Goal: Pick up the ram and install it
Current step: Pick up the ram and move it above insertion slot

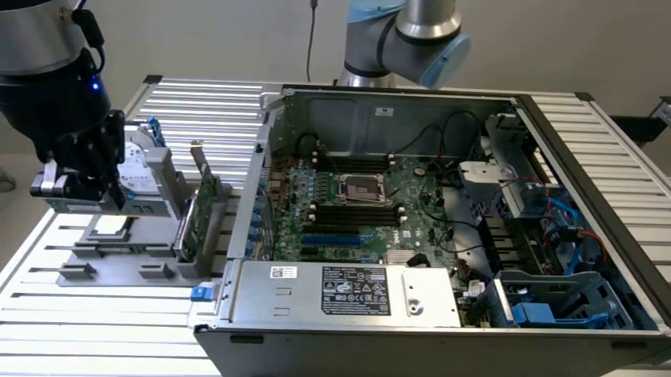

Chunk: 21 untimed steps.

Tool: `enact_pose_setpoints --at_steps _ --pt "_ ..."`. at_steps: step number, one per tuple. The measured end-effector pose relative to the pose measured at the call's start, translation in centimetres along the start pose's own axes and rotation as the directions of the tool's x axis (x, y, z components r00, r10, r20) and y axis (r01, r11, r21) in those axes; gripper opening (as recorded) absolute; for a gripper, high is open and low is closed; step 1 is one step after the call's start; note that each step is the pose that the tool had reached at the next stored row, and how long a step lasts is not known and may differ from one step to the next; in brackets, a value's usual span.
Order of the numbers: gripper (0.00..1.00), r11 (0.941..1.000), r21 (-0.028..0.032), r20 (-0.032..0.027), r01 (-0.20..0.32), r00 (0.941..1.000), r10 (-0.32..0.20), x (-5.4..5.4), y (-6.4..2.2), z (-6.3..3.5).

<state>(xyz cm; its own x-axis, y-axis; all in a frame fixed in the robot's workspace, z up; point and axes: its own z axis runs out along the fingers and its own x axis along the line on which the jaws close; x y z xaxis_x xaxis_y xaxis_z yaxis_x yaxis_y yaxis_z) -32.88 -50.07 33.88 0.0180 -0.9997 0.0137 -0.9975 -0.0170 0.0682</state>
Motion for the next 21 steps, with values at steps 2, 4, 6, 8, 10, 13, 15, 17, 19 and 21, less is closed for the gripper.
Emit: enact_pose_setpoints --at_steps 2,4,6,8,10,13,15,17,19,21 --pt "0.13 1.0000 -0.0027 0.0000 0.000 1.0000 0.000 0.0 -0.59 -0.56" --pt "0.13 1.0000 -0.0055 0.0001 0.000 1.0000 0.000 -0.1 -1.21 -1.14" --pt "0.13 1.0000 -0.0082 0.0002 0.000 1.0000 0.000 -0.1 -1.83 -1.73" --pt "0.13 0.9999 -0.0108 0.0002 0.000 1.0000 0.000 -0.1 -2.45 -2.32" --pt "0.13 0.9999 -0.0135 0.0002 0.000 1.0000 0.000 -0.2 -3.05 -2.89" --pt "0.13 0.9998 -0.0177 0.0002 0.000 1.0000 0.000 -0.2 -3.97 -3.76" --pt "0.13 0.9998 -0.0207 0.0004 0.000 1.0000 0.000 -0.2 -4.58 -4.32" --pt "0.13 0.9997 -0.0242 0.0004 0.000 1.0000 0.000 -0.3 -5.17 -4.85" --pt "0.13 0.9996 -0.0282 0.0006 0.000 1.0000 0.000 -0.3 -5.81 -5.36" --pt "0.13 0.9995 -0.0320 0.0006 0.001 1.0000 0.000 -0.3 -6.46 -5.80"
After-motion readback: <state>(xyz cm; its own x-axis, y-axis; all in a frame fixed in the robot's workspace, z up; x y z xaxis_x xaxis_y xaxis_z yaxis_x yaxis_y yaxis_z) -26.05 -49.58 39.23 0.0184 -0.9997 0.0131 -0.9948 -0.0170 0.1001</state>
